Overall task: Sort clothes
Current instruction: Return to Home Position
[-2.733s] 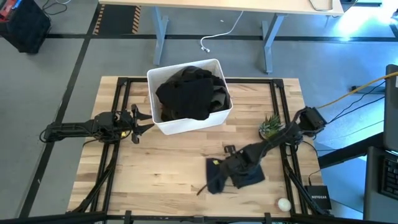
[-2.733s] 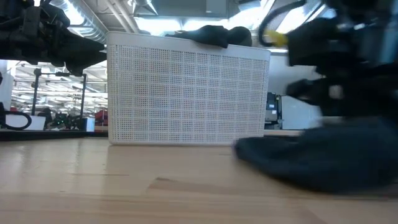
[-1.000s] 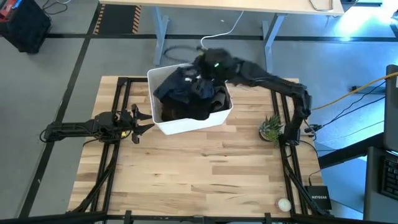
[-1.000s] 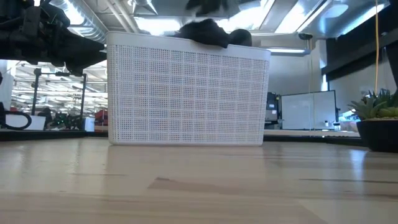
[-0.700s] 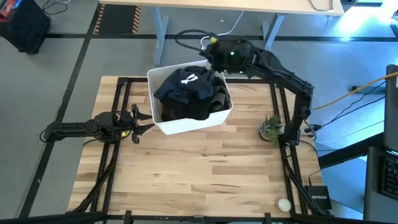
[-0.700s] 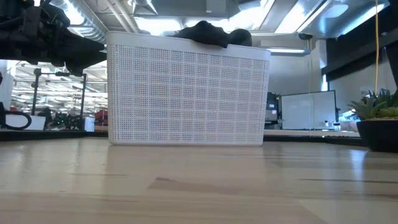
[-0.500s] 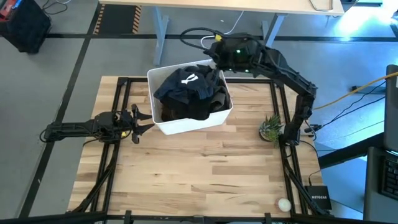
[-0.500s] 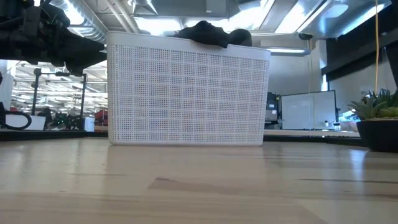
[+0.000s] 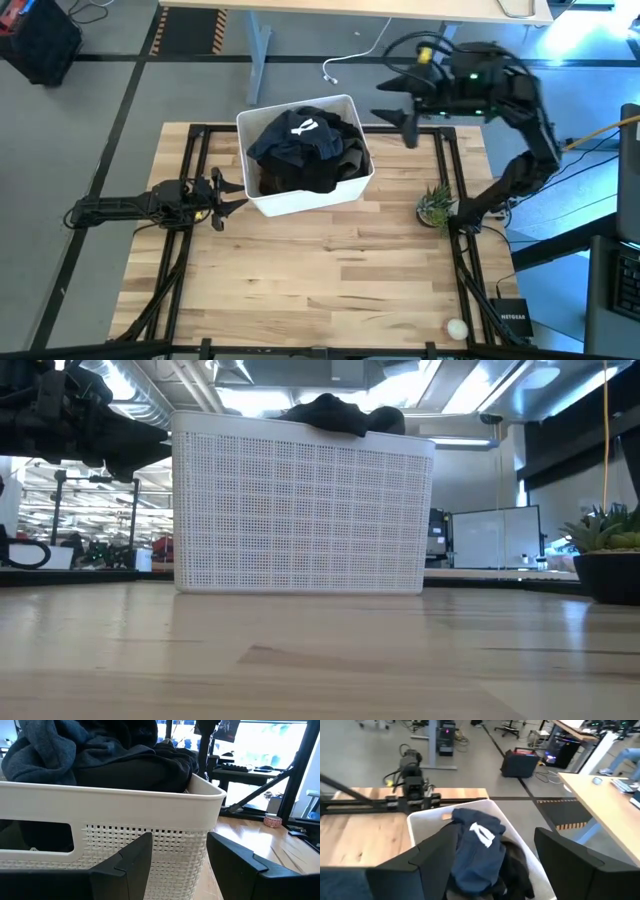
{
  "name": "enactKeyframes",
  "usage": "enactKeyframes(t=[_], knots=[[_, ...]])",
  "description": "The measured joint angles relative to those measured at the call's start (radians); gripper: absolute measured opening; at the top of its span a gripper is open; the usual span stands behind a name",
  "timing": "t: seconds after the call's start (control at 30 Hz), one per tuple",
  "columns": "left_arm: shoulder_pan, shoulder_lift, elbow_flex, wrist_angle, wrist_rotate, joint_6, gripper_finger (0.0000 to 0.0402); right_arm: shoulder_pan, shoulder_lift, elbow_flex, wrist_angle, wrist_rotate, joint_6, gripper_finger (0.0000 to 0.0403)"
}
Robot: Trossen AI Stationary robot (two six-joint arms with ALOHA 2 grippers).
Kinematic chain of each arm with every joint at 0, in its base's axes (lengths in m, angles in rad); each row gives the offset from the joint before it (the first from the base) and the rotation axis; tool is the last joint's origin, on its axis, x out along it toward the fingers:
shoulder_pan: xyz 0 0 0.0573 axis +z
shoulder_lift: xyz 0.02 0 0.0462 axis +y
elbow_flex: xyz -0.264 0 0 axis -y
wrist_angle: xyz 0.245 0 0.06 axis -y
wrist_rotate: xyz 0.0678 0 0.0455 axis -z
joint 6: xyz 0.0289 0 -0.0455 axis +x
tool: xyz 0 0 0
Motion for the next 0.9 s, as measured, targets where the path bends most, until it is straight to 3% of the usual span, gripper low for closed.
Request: enactKeyframes(t=[0.13, 0.27, 0.6, 0.77, 0.9], knots=[[0.0, 0.0, 0.0, 0.0, 0.0, 0.0, 0.0184, 0.0, -0.06, -0.075, 0.008, -0.038, -0.012, 0.0282], [0.0, 0.0, 0.0, 0.0, 0.0, 0.0, 0.0184, 0.0, -0.155, -0.27, 0.113, -0.045, -0.022, 0.0282], [0.0, 0.0, 0.0, 0.0, 0.0, 0.0, 0.0184, 0.0, -0.521, -1.007, 0.739, -0.08, 0.016, 0.0282], [0.0, 0.0, 0.0, 0.0, 0.0, 0.0, 0.0184, 0.0, -0.666, -1.301, 1.025, -0.218, 0.097, 0.0282], [0.0, 0.0, 0.0, 0.0, 0.0, 0.0, 0.0184, 0.0, -0.739, -1.483, 1.19, -0.226, 0.135, 0.0282]])
